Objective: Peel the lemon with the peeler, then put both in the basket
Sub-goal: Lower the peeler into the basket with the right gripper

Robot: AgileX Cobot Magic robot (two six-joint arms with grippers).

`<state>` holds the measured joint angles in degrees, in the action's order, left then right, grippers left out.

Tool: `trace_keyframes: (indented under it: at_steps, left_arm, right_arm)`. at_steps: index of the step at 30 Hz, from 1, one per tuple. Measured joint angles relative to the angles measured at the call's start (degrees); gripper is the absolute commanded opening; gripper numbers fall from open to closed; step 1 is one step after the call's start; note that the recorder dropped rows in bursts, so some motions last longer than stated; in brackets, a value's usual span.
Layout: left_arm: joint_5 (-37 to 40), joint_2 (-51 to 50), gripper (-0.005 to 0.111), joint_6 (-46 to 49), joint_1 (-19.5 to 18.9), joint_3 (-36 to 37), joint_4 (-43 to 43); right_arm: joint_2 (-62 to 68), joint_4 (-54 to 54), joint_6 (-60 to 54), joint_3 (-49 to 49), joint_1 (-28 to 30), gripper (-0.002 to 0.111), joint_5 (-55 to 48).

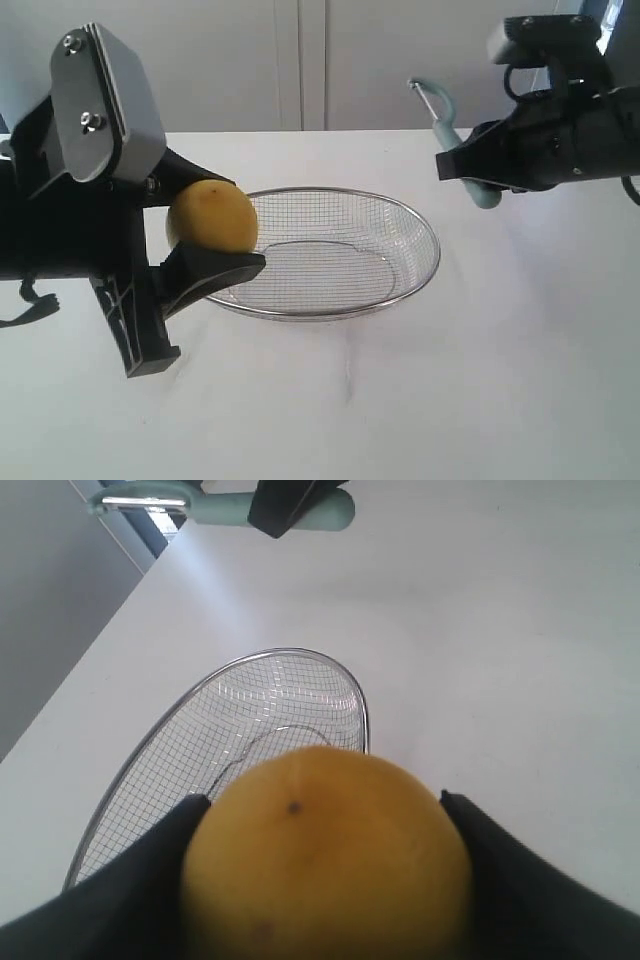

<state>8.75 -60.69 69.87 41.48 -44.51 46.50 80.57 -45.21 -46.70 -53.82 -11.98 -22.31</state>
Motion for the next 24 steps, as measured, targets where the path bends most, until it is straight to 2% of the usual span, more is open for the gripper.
trace_keyframes:
  at_steps: [4, 12, 17, 24]
  left_arm:
    - [0.0, 0.0, 0.0, 0.0, 0.0, 0.0, 0.0]
    - [0.0, 0.0, 0.0, -0.14, 0.0, 0.0, 0.0]
    - [0.0, 0.0, 0.0, -0.14, 0.0, 0.0, 0.0]
    - [0.0, 0.0, 0.0, -0.14, 0.0, 0.0, 0.0]
  right_arm:
    - [2.65, 10.88, 6.22, -3.14, -2.09, 0.0, 0.0]
    - [8.51, 41.92, 33.33, -8.14, -5.46, 0.0, -3.07]
    - [12.83, 48.32, 39.28, -10.47, -7.4, 0.0, -7.8]
    - [16.86, 49.26, 40.2, -11.57, -8.63, 0.0, -9.13]
